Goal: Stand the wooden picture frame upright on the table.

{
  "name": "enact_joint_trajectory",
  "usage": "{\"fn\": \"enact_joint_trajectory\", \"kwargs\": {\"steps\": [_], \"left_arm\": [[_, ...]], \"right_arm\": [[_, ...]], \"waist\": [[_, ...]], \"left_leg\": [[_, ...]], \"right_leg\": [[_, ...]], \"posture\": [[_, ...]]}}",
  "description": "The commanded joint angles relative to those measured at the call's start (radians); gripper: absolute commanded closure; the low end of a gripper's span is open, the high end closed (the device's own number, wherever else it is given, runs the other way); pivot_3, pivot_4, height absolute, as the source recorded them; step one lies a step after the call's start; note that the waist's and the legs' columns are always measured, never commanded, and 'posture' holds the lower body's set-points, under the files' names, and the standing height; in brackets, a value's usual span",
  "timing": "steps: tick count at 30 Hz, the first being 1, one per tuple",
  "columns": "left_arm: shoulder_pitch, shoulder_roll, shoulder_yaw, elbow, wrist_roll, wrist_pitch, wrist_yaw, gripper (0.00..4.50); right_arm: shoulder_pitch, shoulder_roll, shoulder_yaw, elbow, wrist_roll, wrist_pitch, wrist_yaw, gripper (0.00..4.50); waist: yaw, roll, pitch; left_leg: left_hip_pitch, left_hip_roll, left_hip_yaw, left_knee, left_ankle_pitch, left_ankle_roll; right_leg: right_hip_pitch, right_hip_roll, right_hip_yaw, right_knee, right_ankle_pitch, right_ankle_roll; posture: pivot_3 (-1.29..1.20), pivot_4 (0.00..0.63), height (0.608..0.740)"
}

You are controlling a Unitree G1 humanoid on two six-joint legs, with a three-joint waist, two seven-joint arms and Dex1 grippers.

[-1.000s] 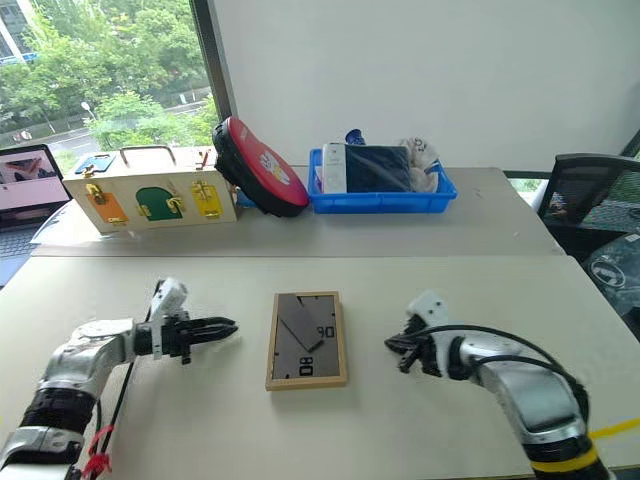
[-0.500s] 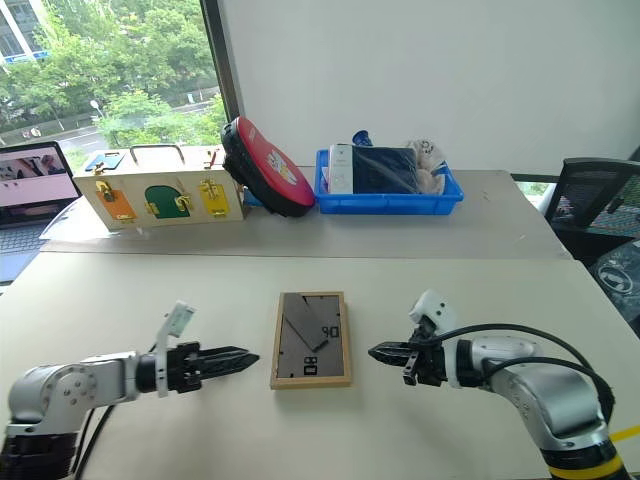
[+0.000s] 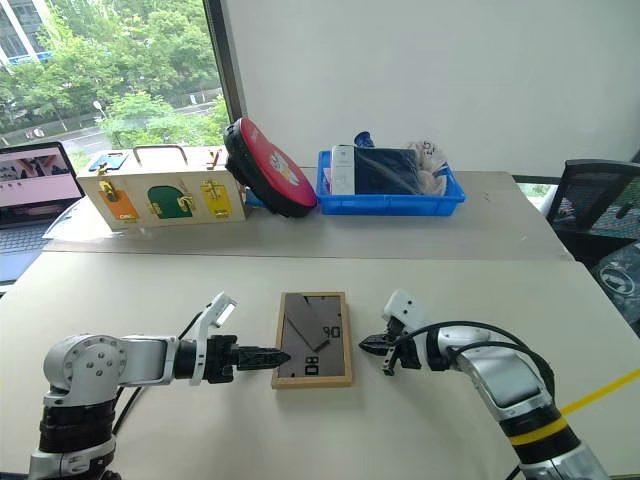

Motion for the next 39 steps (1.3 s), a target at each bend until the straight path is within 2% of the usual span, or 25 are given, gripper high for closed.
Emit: {"fn": "enact_joint_trajectory", "kwargs": {"steps": [1, 8, 13, 17, 21, 24, 27, 34, 39], "left_arm": [[-0.002, -0.041, -0.025, 0.030, 0.011, 0.003, 0.091, 0.07], [-0.001, -0.097, -0.021, 0.060, -0.105, 0.003, 0.177, 0.07], [-0.001, -0.091, -0.018, 0.067, -0.148, 0.003, 0.218, 0.07], [-0.003, -0.028, -0.008, 0.089, -0.174, 0.003, 0.199, 1.17], [-0.010, 0.030, -0.002, 0.117, -0.178, 0.003, 0.145, 2.51], [-0.018, 0.062, 0.002, 0.139, -0.189, 0.002, 0.083, 3.08], [-0.018, 0.094, 0.001, 0.147, -0.207, -0.013, 0.006, 3.26], [-0.052, 0.125, 0.021, 0.227, -0.198, -0.060, -0.085, 3.30], [-0.096, 0.094, 0.032, 0.272, -0.206, -0.046, -0.084, 3.31]], "right_arm": [[-0.033, 0.033, 0.010, -0.008, -0.007, -0.026, 0.008, 4.50], [-0.032, 0.081, 0.034, -0.007, -0.038, -0.025, -0.006, 4.50], [-0.021, 0.094, 0.033, -0.020, -0.049, -0.018, -0.006, 4.50], [-0.020, 0.087, 0.020, -0.010, -0.061, -0.021, -0.010, 4.50], [-0.027, 0.081, 0.001, -0.008, -0.056, -0.019, -0.013, 4.50], [-0.028, 0.074, -0.018, -0.021, -0.047, -0.014, -0.015, 4.50], [-0.024, 0.063, -0.050, -0.052, -0.021, 0.007, -0.013, 4.50], [-0.006, -0.055, -0.284, -0.196, 0.203, 0.243, 0.024, 4.50], [-0.043, -0.099, -0.427, -0.289, 0.429, 0.434, 0.022, 3.02]], "waist": [[0.003, 0.000, 0.000], [0.008, 0.000, 0.000], [0.007, 0.000, 0.000], [0.002, 0.000, 0.000], [0.000, 0.000, 0.000], [0.000, 0.000, 0.000], [-0.001, 0.000, 0.000], [0.000, 0.000, 0.000], [-0.002, -0.001, 0.001]], "left_leg": [[0.000, 0.000, 0.000, 0.000, 0.000, 0.000], [0.001, -0.002, 0.000, 0.000, 0.000, 0.000], [0.002, -0.002, 0.000, 0.000, 0.000, 0.000], [0.002, -0.002, -0.001, 0.000, 0.000, 0.000], [0.002, -0.002, 0.000, -0.002, 0.000, 0.000], [0.002, -0.002, -0.001, -0.002, 0.000, 0.000], [0.002, -0.002, 0.000, -0.002, 0.000, 0.000], [-0.001, -0.002, 0.000, -0.004, 0.000, 0.000], [-0.002, -0.002, 0.000, -0.004, 0.000, 0.000]], "right_leg": [[0.001, 0.000, 0.000, 0.000, 0.000, 0.000], [0.003, -0.002, 0.000, -0.001, 0.000, 0.001], [0.004, -0.002, -0.001, -0.002, 0.000, 0.001], [0.004, -0.002, -0.001, -0.002, 0.000, 0.001], [0.003, -0.002, -0.001, -0.003, 0.000, 0.001], [0.003, -0.002, -0.001, -0.004, 0.000, 0.001], [0.003, -0.002, -0.001, -0.004, 0.000, 0.001], [0.000, -0.002, -0.001, -0.004, 0.000, 0.000], [-0.002, -0.002, -0.001, -0.004, 0.000, 0.000]], "posture": [[0.00, 0.150, 0.735], [0.00, 0.150, 0.735], [0.00, 0.150, 0.735], [0.00, 0.150, 0.735], [0.00, 0.150, 0.735], [0.00, 0.150, 0.735], [0.00, 0.150, 0.735], [0.00, 0.150, 0.735], [0.00, 0.150, 0.735]]}}
